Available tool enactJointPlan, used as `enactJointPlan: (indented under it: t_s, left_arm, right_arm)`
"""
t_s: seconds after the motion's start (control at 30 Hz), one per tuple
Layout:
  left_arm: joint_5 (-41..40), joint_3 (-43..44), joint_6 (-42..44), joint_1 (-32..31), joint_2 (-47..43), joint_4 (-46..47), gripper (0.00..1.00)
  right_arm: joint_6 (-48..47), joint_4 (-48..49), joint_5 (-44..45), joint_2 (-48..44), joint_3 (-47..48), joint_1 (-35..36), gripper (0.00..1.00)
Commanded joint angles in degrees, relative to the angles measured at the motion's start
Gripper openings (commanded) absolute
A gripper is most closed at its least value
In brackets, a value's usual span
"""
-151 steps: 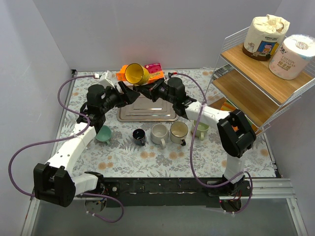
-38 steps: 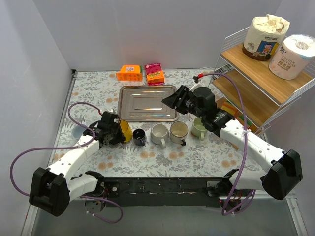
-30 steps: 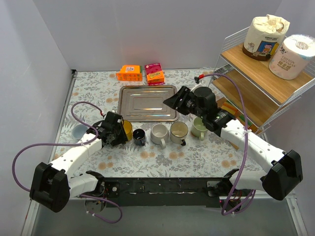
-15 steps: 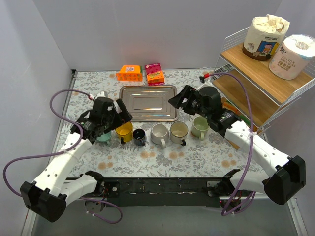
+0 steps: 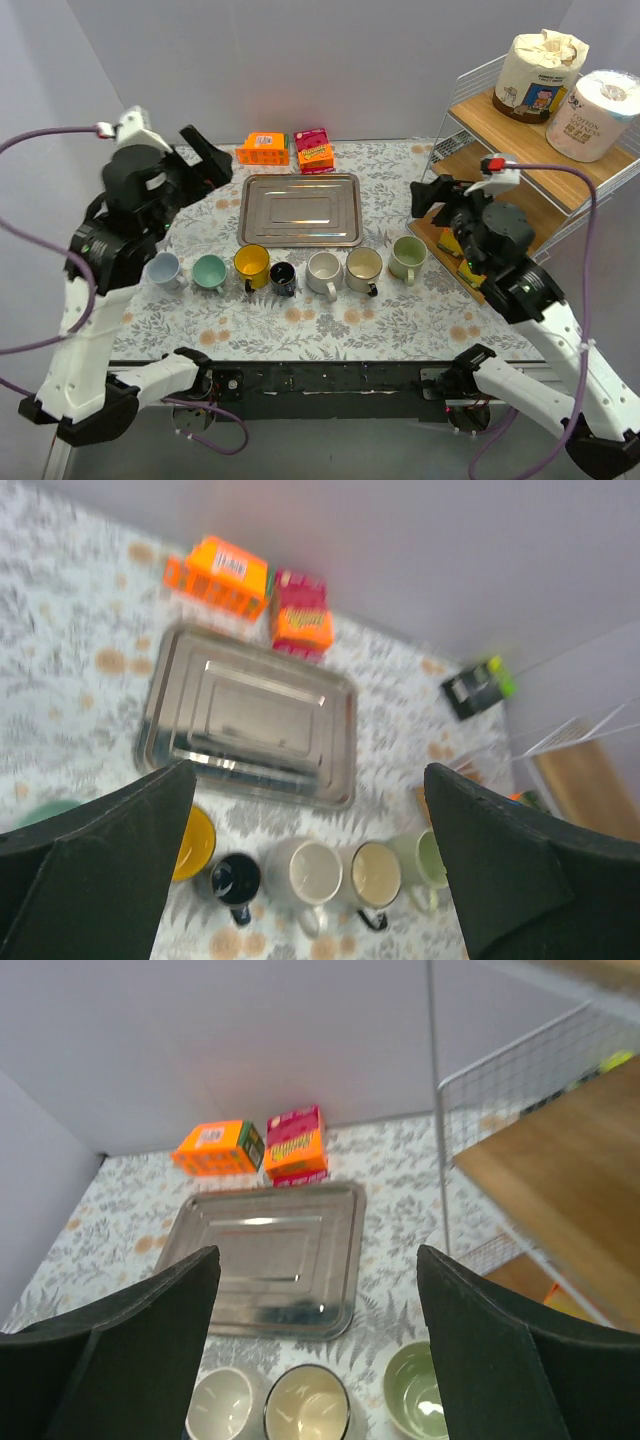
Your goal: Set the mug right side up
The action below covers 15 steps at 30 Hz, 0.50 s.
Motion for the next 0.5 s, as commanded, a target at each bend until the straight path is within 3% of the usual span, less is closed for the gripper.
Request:
enactJointPlan:
  t_s: [0.0,0.13,0.27,0.47]
  left_arm:
    - [-4.55,7.79,6.75,-0.32,-9.02,4.50,0.98]
    - [-5.95,6.91,10.36,-0.23,-15.09,10.50,0.98]
    - [-13.51,9.28,14.91,-0.32,-16.94,10.07,0.98]
    - [-18.68,12.28,15.99,-0.23,-15.63,7.70,0.98]
  right_arm:
    - [-10.72,5.97,5.42,-8.02,0.98,-0.13,0.86]
    - [-13.62,7.55,5.51,-11.46,2.91,-0.13,0.86]
    - [-17.93,17.82,6.04,-17.35,-3.14,-0.13,0.87]
    - [-17.50,15.37,6.91,-15.69,-1.48,-0.13,0.88]
